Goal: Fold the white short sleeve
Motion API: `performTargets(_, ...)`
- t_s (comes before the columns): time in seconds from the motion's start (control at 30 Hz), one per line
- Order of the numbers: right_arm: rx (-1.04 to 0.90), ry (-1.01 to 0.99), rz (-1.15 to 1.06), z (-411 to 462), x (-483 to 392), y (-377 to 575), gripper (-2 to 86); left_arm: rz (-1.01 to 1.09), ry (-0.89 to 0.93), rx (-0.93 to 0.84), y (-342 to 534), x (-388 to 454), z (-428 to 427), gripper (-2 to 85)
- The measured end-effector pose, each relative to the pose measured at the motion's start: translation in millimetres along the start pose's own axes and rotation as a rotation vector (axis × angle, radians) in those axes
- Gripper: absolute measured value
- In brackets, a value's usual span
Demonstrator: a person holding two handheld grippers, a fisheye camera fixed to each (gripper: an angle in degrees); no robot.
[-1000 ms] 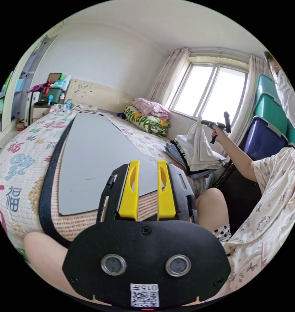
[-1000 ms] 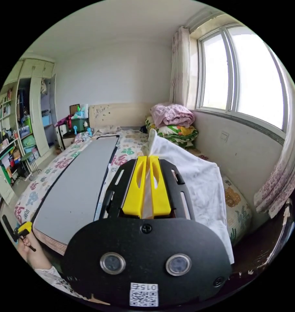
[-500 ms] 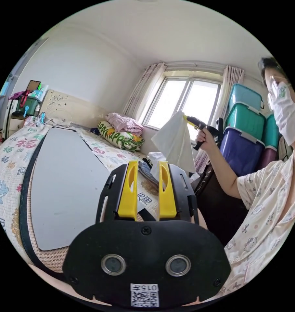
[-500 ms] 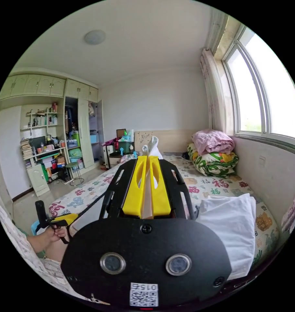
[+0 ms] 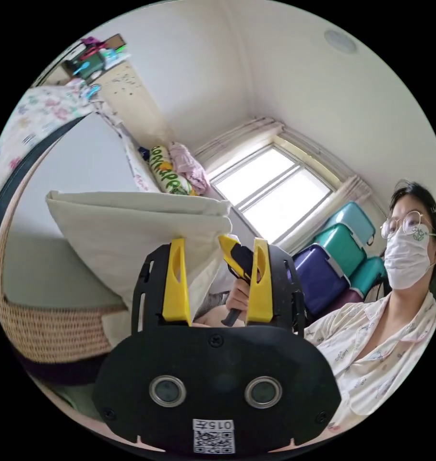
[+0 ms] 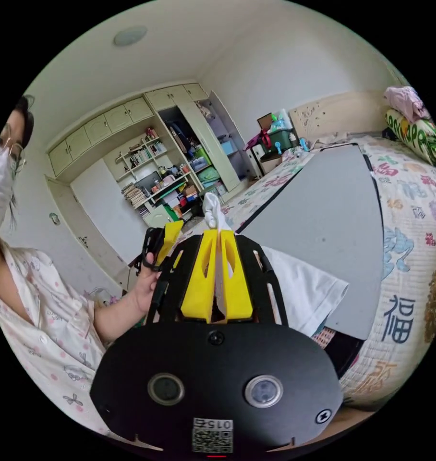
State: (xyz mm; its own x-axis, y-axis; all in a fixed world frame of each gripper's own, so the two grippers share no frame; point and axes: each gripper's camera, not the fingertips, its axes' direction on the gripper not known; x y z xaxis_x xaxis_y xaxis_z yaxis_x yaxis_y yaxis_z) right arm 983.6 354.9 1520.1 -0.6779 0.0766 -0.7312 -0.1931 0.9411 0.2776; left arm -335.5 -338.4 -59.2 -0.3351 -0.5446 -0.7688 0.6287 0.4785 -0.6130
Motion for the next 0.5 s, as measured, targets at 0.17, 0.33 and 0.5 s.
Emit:
performTargets(0.17, -0.139, -0.043, -0.047, -0.5, -20.0, 83.9, 2.5, -0.105, -0.046, 0.040, 90.4, -35.9, -38.7, 17.0)
performTargets(0.33, -0.181, -0.047, 0.020, -41.1, -4.9, 124.1, 8.3, -0.054, -0.121, 0.009, 136.9, -28.1, -56.1, 13.4)
performTargets(0.5, -0.147, 0.011, -0.067, -98.0, -25.3, 124.8, 12.7, 0.065, -0.209, -0.053, 152.8, 2.6, -48.8, 13.5)
